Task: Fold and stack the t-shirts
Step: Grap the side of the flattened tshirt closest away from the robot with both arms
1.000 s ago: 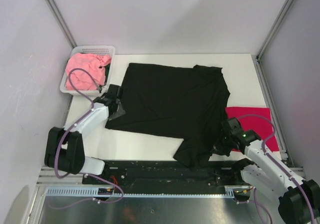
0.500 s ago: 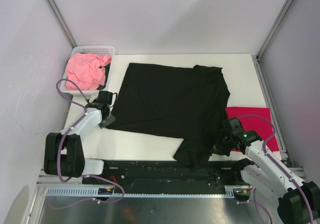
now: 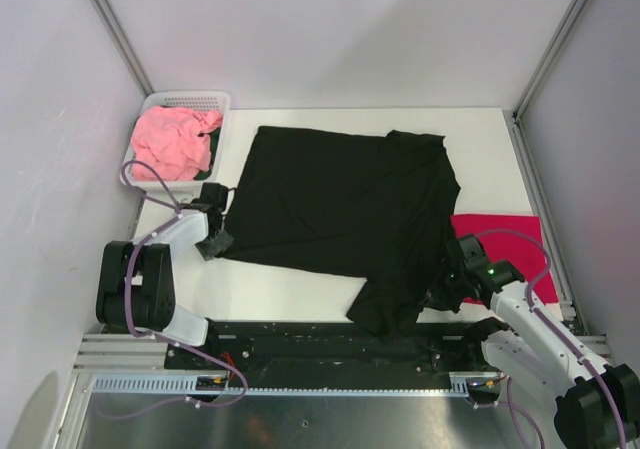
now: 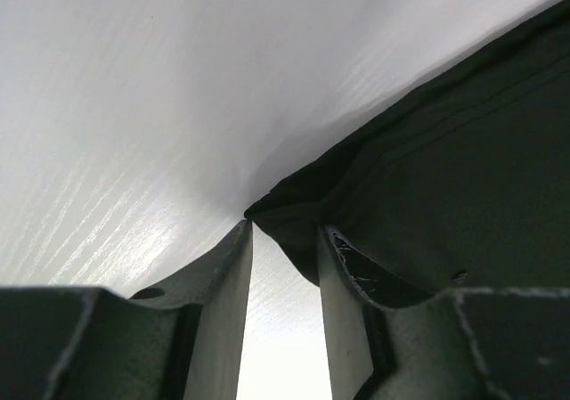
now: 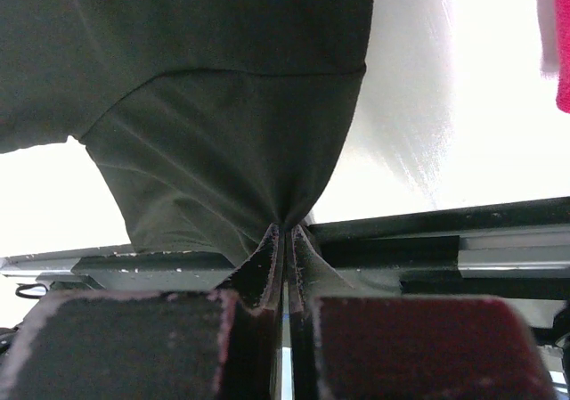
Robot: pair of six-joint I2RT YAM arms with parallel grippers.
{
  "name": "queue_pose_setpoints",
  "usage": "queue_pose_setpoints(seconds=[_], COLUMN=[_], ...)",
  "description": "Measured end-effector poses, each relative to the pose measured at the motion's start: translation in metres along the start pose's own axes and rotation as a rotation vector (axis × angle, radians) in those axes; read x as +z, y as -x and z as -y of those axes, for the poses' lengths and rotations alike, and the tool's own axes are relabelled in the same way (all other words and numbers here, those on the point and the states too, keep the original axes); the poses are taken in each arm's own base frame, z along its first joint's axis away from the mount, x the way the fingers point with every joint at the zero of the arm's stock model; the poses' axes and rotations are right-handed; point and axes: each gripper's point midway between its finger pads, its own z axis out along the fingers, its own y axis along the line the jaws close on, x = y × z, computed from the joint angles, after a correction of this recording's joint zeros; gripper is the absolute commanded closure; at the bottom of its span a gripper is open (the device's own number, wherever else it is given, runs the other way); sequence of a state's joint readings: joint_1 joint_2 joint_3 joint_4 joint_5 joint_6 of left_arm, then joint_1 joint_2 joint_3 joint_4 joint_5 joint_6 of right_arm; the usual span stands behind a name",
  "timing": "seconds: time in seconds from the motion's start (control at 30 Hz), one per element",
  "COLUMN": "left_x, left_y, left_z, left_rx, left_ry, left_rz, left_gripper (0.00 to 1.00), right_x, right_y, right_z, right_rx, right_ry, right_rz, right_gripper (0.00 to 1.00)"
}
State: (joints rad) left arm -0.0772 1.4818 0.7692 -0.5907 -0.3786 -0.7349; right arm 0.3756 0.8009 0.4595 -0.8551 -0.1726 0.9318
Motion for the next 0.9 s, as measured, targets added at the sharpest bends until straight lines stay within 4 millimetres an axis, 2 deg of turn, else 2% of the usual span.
queue_pose_setpoints(seconds=[0.1,0.17,0.3,0.37,0.47,0.63,0.9], left_x=[0.001,0.001,0.003,0.002,-0.003,-0.030,-0.058], left_y=[0.001,0.002,0.006,0.006,0.009,0.016,0.003], left_z=[0.001,0.002,0.006,0.007,0.006,-0.004,-0.034], left_rx=[-0.003,-0.007,-0.017,-0.016,-0.022,-0.067,-0.117], left_ry=[-0.001,-0.001,-0.010,-0.012,-0.025,-0.084,-0.129], left_rz=[0.004,0.005,0.016,0.018,0.032,0.110,0.178], left_gripper=[0.63,0.71,0.92,0.98,1.00,1.00,1.00], right_x=[-0.003,-0.006,-0.018,-0.024,-0.031,-0.041,-0.060], right_y=[0.001,0.004,0.010,0.013,0.015,0.013,-0.004], right_z=[-0.003,-0.007,-0.019,-0.024,-0.028,-0.029,-0.018], right_rx=[-0.003,-0.007,-0.017,-0.024,-0.028,-0.030,-0.020], right_ry=[0.007,0.017,0.044,0.058,0.068,0.083,0.094], right_rz=[0.003,0.010,0.031,0.041,0.050,0.058,0.037], right_gripper=[1.00,1.00,1.00,1.00,1.00,1.00,1.00])
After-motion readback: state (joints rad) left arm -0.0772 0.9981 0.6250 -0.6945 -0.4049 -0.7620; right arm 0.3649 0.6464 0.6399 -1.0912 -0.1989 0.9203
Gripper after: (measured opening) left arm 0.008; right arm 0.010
